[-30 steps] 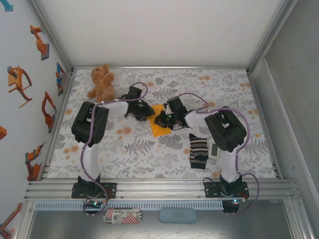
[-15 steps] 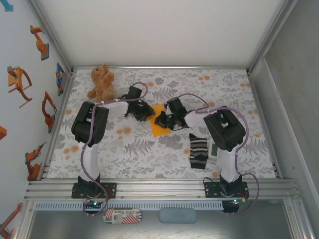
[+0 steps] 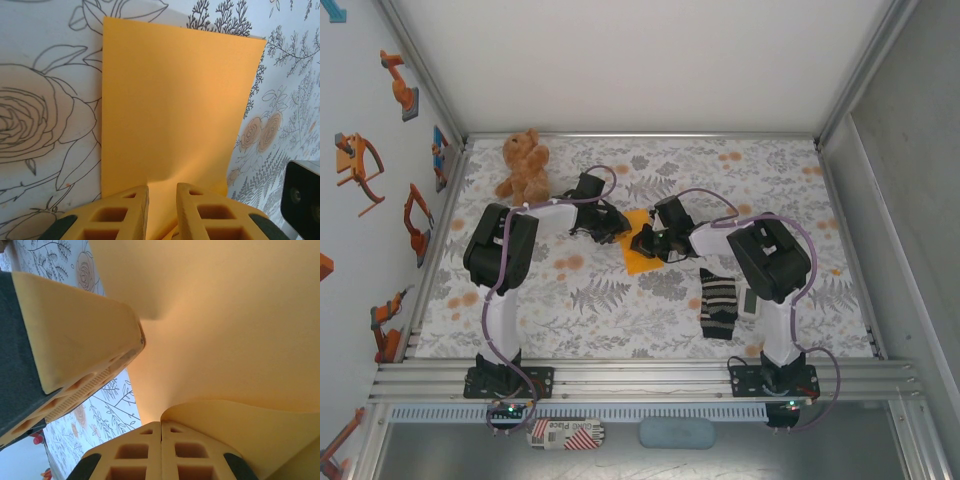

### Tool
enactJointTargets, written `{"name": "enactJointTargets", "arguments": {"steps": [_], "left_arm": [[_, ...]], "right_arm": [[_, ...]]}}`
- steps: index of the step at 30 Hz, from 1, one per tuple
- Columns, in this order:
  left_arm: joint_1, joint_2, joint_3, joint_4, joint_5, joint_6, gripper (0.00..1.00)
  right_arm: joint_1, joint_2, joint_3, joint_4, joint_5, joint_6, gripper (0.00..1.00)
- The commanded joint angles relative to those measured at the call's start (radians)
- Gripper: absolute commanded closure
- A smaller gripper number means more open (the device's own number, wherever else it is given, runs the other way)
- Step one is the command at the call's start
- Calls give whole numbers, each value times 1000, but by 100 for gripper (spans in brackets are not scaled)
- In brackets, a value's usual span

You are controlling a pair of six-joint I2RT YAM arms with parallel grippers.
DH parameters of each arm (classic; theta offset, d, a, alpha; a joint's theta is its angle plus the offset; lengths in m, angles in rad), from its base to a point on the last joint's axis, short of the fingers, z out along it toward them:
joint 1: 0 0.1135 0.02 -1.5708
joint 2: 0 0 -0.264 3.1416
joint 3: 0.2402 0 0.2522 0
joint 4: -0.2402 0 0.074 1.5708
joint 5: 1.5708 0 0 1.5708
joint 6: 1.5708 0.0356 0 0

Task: Fold a paper plane with a square sheet of paper (pick it up from the middle)
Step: Fold the second fold of the triangle at the center of the table.

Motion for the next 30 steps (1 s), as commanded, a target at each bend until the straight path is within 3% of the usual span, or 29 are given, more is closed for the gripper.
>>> {"name": "enactJointTargets", "arguments": {"steps": [1,30], "left_arm": [[0,33,-3,-84,-35,20,78],[0,35,-4,-84,-36,17,78]], "right_arm": [[6,2,17,33,6,8,100],[6,28,22,50,-1,34,100]]}}
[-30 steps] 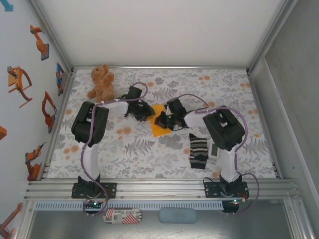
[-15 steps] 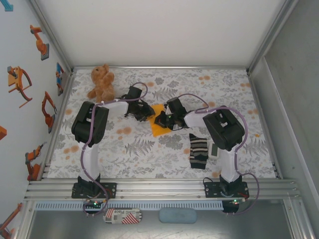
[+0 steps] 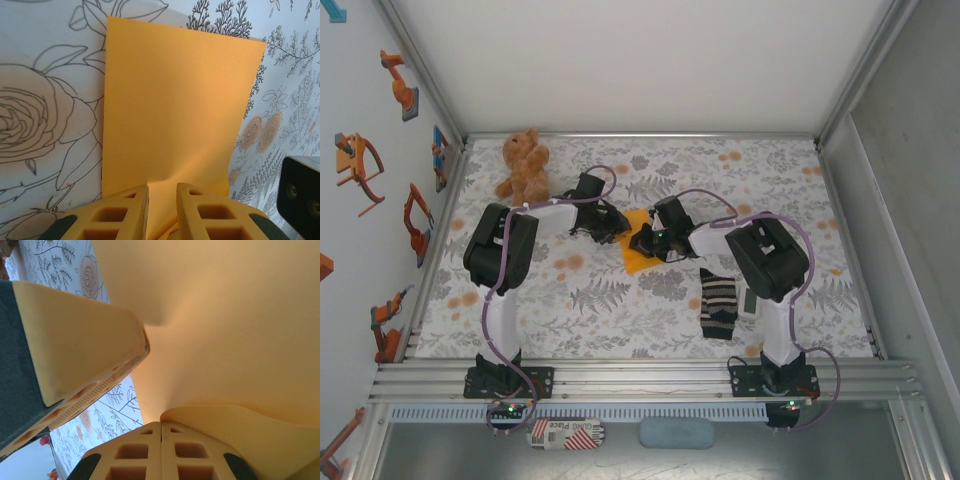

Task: Fold a paper plane with a square sheet of paper (pick it up from the middle)
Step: Fold the second fold of the triangle at the center of the table.

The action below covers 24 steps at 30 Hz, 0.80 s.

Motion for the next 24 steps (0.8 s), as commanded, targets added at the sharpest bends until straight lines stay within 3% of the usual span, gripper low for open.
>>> {"name": "enactJointTargets", "arguments": {"steps": [1,24], "left_arm": [[0,34,-4,-84,-37,17,78],[0,29,-16,-94,-70,1,83]], "right_arm": [[6,14,21,17,13,10,100],[6,6,14,15,29,11,100]]}}
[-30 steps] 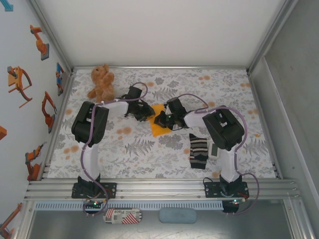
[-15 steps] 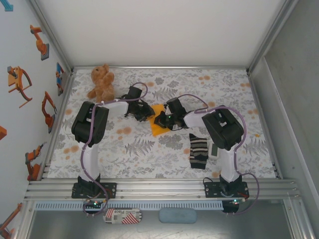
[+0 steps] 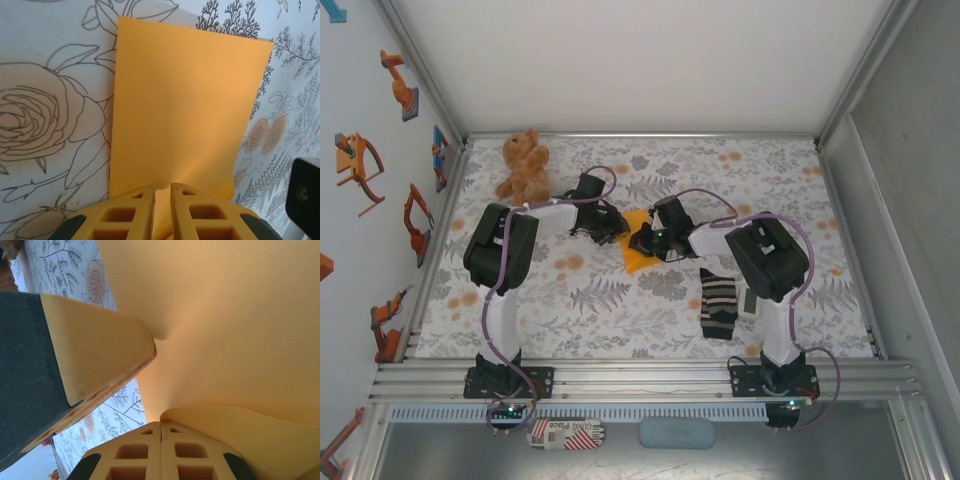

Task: Fold a paper plane with a square sheet of paper (pick it up from the middle)
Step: Fold the second fold of the triangle at the center of the table.

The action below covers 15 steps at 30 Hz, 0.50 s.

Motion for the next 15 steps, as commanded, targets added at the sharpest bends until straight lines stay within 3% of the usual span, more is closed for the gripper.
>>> {"name": "enactJointTargets", "arguments": {"steps": [1,15], "left_arm": [[0,27,-15,-86,-47,2,83],[0,29,-10,-91,-47,9,83]], "right_arm": [[6,6,12,-3,28,6,100],[6,10,30,-84,39,-26,100]]}}
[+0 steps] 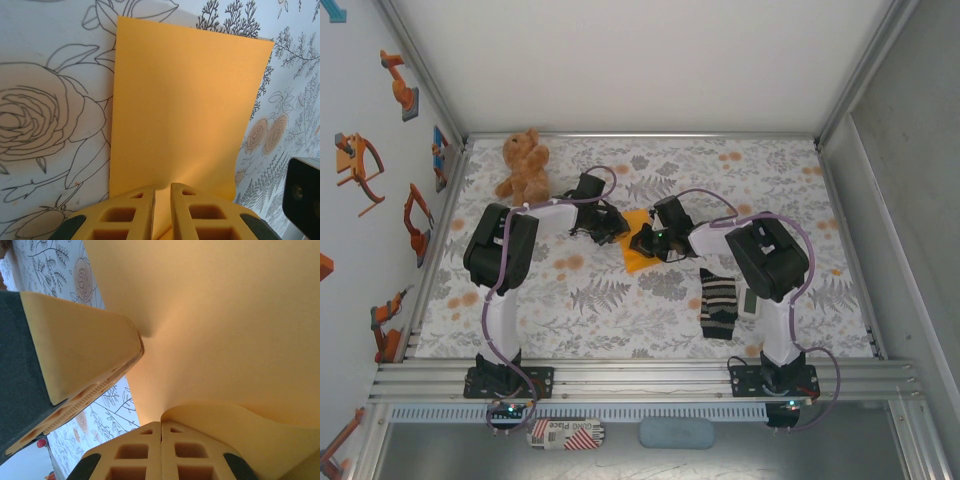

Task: Fold a paper plane with a square sheet of paper (pick it up from the middle)
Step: Fold the second fold of the triangle at the center of the table.

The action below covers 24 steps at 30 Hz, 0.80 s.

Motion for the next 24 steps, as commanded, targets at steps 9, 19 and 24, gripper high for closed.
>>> {"name": "enactJointTargets", "arguments": {"steps": [9,19,24], "left_arm": [[0,29,-8,-91,-45,8,83],[0,30,-9,-91,-41,8,84],[0,31,-10,-91,-42,8,84]], "right_arm": [[6,24,22,10,-6,1,100],[5,28,21,10,-9,-1,100],[6,31,25,8,-11,-4,100]]}}
